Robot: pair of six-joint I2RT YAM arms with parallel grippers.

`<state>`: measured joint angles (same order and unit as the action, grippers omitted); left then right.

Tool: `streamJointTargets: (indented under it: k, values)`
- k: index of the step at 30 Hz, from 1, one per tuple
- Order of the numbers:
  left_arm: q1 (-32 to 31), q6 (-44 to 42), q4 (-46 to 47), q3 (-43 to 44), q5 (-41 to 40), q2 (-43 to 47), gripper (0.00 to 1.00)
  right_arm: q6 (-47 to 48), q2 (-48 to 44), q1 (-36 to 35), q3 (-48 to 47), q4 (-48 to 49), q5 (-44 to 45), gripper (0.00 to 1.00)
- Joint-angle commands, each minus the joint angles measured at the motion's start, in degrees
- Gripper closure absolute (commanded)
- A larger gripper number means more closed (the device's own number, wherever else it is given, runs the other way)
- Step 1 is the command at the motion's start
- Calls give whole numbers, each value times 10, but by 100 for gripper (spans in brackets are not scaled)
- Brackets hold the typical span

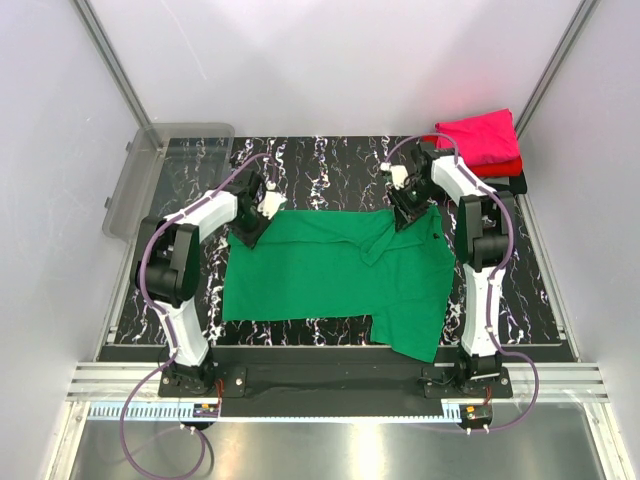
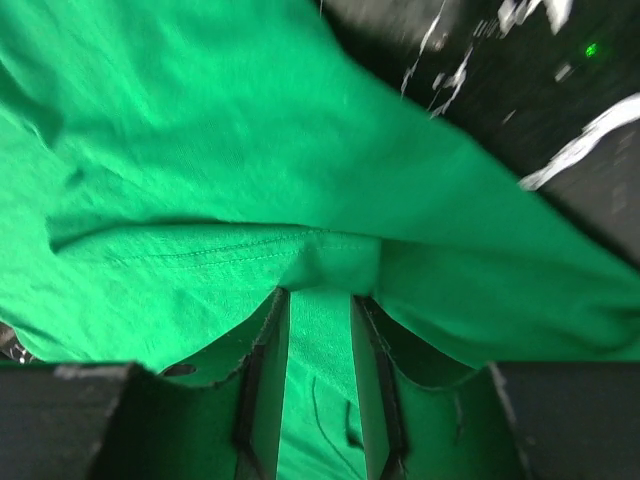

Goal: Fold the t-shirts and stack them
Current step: Fold the tshirt

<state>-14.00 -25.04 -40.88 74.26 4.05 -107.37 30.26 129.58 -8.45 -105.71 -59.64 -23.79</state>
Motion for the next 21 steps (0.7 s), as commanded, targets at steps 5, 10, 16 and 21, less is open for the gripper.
streamJointTargets:
  k: [5,10,16,21]
  values:
    - [-2,-5,-2,27,-5,-1,76,-6,8,4,-62,-8,-21,62]
    - [-2,-4,-2,30,0,-6,76,-6,16,8,-66,-7,-17,62]
    - [-2,-3,-3,33,3,-6,76,-11,22,8,-67,-7,-18,66]
    - [-2,0,-3,31,3,-5,76,-13,21,8,-68,2,-14,77]
